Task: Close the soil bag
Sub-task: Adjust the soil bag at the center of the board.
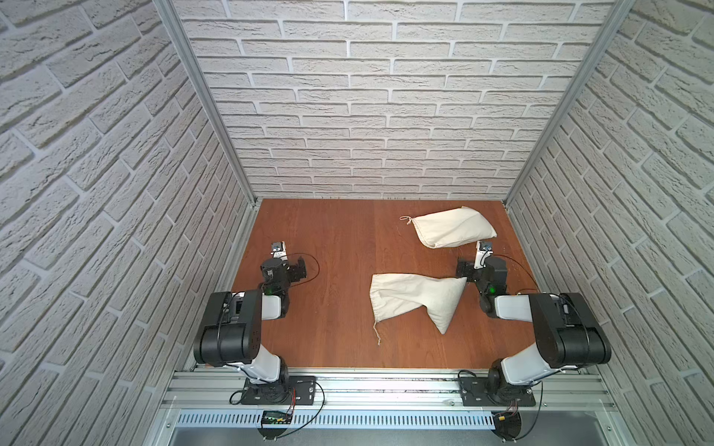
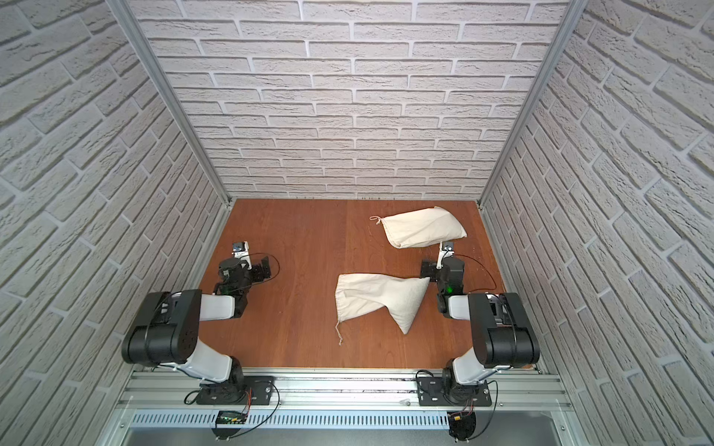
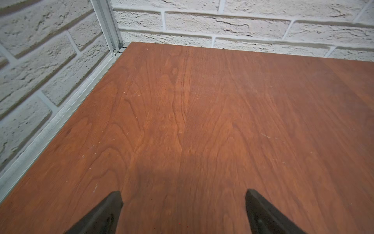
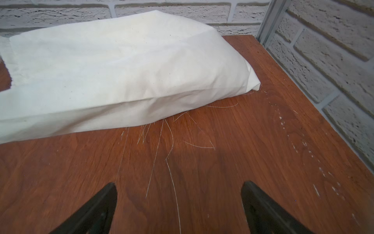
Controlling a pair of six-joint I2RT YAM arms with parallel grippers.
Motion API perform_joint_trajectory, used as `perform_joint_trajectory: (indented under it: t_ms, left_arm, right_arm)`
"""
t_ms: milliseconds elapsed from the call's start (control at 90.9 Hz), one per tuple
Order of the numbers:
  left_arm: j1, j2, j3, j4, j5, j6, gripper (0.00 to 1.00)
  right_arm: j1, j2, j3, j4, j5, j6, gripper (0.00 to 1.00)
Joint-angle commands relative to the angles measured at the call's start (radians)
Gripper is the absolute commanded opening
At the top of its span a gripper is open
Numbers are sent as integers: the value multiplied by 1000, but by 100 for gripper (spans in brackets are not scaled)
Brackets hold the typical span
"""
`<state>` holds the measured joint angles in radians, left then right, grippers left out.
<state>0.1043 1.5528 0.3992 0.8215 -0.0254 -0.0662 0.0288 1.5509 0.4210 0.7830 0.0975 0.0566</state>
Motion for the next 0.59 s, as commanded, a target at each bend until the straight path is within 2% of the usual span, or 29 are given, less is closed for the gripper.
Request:
perform_joint_trajectory:
  t_ms: [0, 583]
  left_arm:
    - [-3, -5, 4, 25, 7, -1, 98]
    - [11, -5, 0, 28, 32, -10, 98]
  right_arm:
    - [-1, -17, -7, 40, -6, 12, 99]
    - [0, -17, -6, 39, -5, 13, 99]
